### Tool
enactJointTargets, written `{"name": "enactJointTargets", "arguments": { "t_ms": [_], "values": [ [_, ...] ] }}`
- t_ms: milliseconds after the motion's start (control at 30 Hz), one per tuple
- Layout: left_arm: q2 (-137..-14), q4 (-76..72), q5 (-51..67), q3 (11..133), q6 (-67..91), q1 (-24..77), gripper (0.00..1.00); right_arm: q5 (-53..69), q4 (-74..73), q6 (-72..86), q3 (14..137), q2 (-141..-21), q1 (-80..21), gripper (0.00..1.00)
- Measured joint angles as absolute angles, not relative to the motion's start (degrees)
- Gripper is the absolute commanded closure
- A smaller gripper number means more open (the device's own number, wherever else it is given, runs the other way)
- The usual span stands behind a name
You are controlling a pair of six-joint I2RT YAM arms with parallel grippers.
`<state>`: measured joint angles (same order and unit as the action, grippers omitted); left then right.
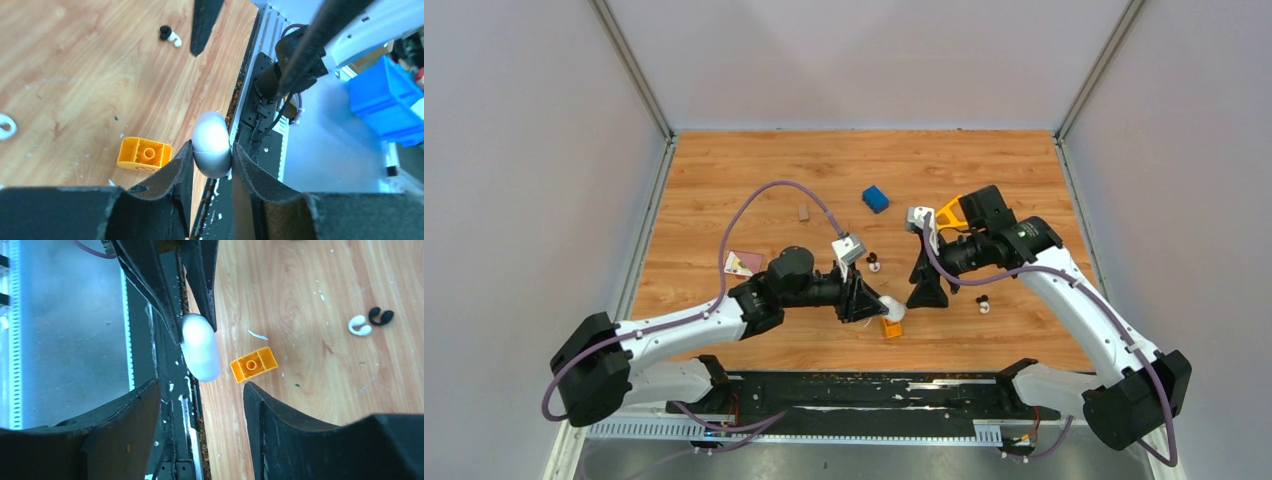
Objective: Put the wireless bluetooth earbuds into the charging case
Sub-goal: Pick up the charging case at the center of the board.
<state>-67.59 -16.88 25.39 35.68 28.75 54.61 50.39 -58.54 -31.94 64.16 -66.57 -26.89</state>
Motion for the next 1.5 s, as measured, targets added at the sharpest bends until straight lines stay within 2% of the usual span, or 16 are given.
{"name": "enactJointTargets", "arguments": {
  "t_ms": [267,467,700,900,1067,1167,1233,1267,1333,1400,1467,1500],
  "values": [
    [-60.47,-23.20,25.98,33.98,17.78,56.18,0.90,58.39,-60.66,-35.46,62.65,-67.40,-26.48,0.48],
    [-63.07,-25.47,27.20,34.74,15.51,56.77,0.90,60.99,-60.66,-36.36,62.08,-67.40,-26.48,0.53],
    [-65.12,-26.61,28.25,35.03,15.03,57.87,0.91,62.19,-60.71,-37.60,61.69,-67.40,-26.44,0.67],
    [-65.34,-26.81,28.62,35.03,15.07,58.15,0.91,62.65,-60.64,-38.74,60.45,-66.50,-26.44,0.66],
    [-65.60,-26.94,28.82,35.03,15.05,58.26,0.92,62.70,-60.80,-39.53,59.66,-65.78,-26.44,0.60],
    [-65.93,-27.00,28.82,35.11,15.05,58.26,0.92,62.70,-60.95,-39.77,59.09,-65.78,-26.44,0.64],
    [-66.13,-26.96,29.08,35.27,15.03,58.33,0.92,62.67,-61.08,-39.99,58.87,-65.78,-26.44,0.71],
    [-66.17,-26.96,29.12,35.31,15.03,58.35,0.90,62.63,-61.12,-40.18,58.87,-65.80,-26.44,0.75],
    [-66.19,-26.79,29.34,35.31,15.03,58.37,0.79,62.70,-61.54,-40.82,58.87,-65.80,-26.41,0.84],
    [-66.35,-26.33,29.32,35.40,15.00,58.39,0.61,62.63,-62.02,-41.65,58.87,-65.93,-26.41,0.87],
    [-66.52,-24.51,28.91,36.16,14.72,58.46,0.49,62.39,-62.50,-42.33,58.98,-66.41,-26.41,0.88],
    [-66.67,-23.46,28.14,36.58,14.37,58.50,0.48,62.00,-62.83,-42.57,59.13,-66.67,-26.44,0.88]
  ]
}}
